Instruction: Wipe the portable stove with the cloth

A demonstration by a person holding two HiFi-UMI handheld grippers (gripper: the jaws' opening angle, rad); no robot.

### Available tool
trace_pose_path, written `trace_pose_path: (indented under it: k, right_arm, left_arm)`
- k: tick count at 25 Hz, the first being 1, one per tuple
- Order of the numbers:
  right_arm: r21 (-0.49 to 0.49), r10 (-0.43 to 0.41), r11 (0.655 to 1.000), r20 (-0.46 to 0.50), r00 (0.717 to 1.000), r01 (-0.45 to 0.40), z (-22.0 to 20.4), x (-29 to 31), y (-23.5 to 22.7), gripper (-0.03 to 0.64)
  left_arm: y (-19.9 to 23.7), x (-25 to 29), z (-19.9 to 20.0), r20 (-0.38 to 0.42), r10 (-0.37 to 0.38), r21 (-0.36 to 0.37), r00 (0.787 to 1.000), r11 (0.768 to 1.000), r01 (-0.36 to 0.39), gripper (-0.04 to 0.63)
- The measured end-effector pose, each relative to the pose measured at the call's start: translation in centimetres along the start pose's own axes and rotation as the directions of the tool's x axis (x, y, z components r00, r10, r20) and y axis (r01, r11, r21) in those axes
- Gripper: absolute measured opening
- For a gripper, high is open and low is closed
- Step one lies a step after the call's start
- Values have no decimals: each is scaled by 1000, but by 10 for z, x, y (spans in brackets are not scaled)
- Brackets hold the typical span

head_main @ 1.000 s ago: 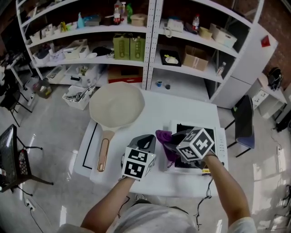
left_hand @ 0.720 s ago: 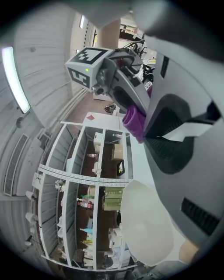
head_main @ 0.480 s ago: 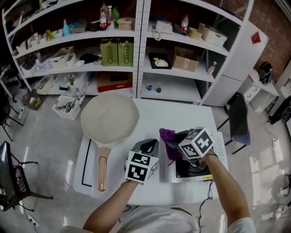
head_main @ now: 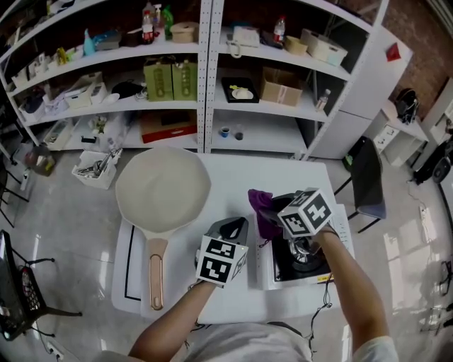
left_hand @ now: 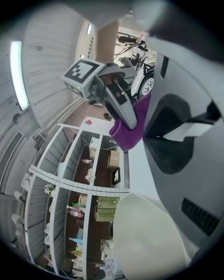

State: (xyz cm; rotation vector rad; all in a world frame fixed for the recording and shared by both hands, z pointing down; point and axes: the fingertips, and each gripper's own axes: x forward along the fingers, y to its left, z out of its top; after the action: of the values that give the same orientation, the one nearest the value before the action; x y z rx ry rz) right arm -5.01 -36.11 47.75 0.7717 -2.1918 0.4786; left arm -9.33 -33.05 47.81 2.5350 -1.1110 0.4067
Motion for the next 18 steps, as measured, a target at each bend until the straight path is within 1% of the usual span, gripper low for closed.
trace_pose_path:
  k: [7,14,18]
  right_arm:
    - [12,-21,1000,2,1000,21,10,9,-20,63]
    - [34,-61,998,27,998,60,24,11,-38,63]
    - [37,-56,998,51,997,54,36,12,-40,63]
  left_arm:
    - [7,5,-7,-11,10,-15,1000,1000,-10,3]
    - [10,4,-11,-19,32,-24,999,999,-33,3]
    - [12,3,-11,-21,54,-32,998,998,-55,3]
